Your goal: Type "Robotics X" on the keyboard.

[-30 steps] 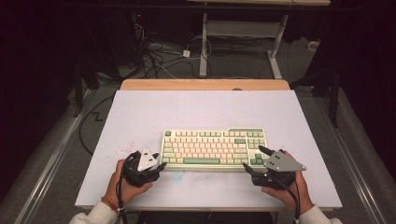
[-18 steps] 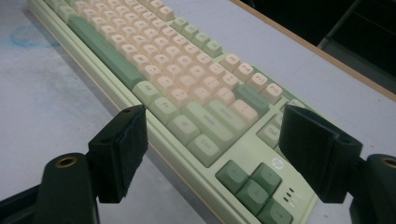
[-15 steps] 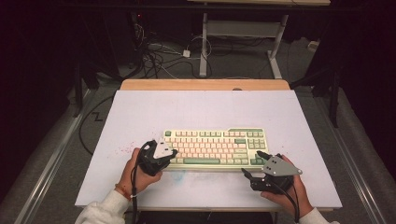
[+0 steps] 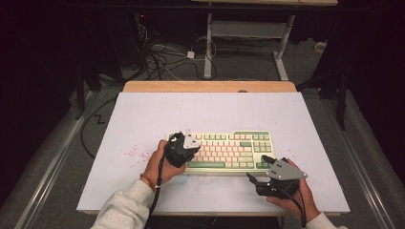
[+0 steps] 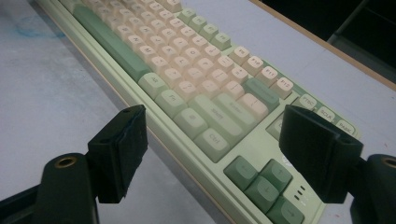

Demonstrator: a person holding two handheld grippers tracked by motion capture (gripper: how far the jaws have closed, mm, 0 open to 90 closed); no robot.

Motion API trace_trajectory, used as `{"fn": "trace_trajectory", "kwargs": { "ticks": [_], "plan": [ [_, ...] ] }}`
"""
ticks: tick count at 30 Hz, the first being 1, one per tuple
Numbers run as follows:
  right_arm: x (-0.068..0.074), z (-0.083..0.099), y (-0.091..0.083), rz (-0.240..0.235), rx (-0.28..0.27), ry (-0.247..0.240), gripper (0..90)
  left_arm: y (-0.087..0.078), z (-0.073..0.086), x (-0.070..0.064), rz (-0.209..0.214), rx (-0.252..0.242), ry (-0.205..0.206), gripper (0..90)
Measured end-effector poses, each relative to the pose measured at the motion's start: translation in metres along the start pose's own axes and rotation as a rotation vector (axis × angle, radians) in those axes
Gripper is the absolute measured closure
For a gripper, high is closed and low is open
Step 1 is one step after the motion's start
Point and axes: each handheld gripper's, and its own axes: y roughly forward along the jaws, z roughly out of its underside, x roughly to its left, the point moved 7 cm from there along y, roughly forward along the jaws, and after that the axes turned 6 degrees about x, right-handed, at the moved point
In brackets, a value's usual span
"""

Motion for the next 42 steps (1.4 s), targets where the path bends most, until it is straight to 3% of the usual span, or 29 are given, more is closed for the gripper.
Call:
{"fn": "trace_trajectory", "kwargs": {
  "ticks": [12, 25, 42],
  "plan": [
    [0.001, 0.001, 0.001, -0.005, 0.006, -0.008, 23.8, 0.022, -0.006, 0.004, -0.001, 0.056, -0.019, 85.3],
    [0.005, 0.004, 0.007, -0.022, 0.037, -0.024, 23.7, 0.03, -0.009, 0.001, -0.015, 0.111, 0.027, 86.9],
    [0.003, 0.004, 0.005, -0.014, 0.032, -0.03, 23.6, 0.009, -0.011, 0.002, -0.017, 0.011, 0.014, 83.3]
  ]
}}
